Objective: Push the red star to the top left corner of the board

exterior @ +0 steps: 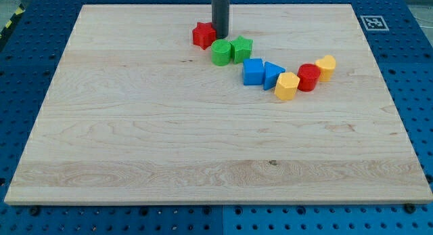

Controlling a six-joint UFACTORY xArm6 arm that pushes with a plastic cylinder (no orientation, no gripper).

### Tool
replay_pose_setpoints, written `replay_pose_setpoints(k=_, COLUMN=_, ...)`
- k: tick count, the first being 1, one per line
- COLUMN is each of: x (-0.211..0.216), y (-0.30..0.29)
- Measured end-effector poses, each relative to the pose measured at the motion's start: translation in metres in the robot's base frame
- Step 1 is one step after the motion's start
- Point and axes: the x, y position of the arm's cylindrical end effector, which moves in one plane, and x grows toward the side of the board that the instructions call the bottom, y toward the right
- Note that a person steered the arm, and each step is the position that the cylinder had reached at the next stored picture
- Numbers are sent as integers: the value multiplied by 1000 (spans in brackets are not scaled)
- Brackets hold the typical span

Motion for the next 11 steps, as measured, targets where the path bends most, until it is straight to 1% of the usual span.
replay_pose_setpoints(k=1, x=14, y=16)
replay_pose_setpoints(k=2, x=21, y=-14)
replay_pose_setpoints(k=3, x=11, y=-40)
replay_pose_setpoints(k=5, x=10, y=-45)
replay_pose_setpoints(k=6, x=10, y=-59)
replay_pose_setpoints(k=7, x=11, y=-62)
replay_pose_setpoints(k=9, x=2, y=-92)
replay_pose_setpoints(k=11, x=7, y=-99)
